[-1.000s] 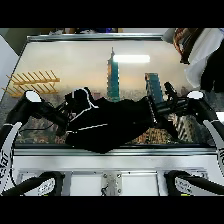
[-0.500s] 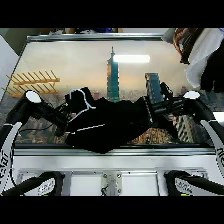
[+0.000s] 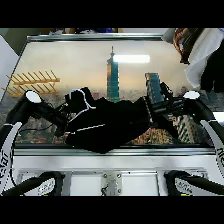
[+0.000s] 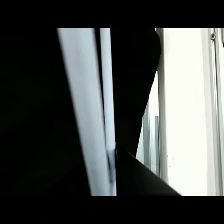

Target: Fold the clothes and pants, and hang the long-sleeved shirts on hangers.

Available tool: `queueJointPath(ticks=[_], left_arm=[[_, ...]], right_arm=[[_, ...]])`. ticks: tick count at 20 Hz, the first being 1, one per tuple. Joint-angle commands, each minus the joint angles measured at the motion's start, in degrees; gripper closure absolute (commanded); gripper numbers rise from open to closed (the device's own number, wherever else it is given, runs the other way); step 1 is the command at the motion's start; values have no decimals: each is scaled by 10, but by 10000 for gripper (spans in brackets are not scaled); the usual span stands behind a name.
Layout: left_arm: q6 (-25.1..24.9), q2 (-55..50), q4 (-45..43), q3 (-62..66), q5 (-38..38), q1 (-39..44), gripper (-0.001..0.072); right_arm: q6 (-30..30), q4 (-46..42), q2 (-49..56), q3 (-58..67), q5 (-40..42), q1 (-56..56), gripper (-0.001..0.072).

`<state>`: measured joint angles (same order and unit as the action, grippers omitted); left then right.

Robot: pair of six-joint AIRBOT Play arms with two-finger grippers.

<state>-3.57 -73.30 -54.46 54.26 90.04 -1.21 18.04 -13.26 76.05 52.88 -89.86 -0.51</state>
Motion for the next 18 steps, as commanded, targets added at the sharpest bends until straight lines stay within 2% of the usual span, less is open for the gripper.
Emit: queueJointPath(ticks=[1,2,3,6,9,11,14,18], left_arm=[[1,1,32,0,0,0,687],[7,1,32,0,0,0,687],[11,1,32,0,0,0,687],[11,1,32,0,0,0,687],[11,1,32,0,0,0,687],[11,1,32,0,0,0,687],[11,1,32,0,0,0,687],[11,1,30,0,-1,0,687]], right_arm=[[0,0,0,0,1,0,158],[0,0,0,0,0,0,465],[-1,0,0,0,0,0,686],[69,0,0,0,1,0,688],[208,0,0,0,12,-1,689],[265,0,0,0,46,-1,688],[272,0,0,0,76,-1,688],[238,5,0,0,69,-1,687]])
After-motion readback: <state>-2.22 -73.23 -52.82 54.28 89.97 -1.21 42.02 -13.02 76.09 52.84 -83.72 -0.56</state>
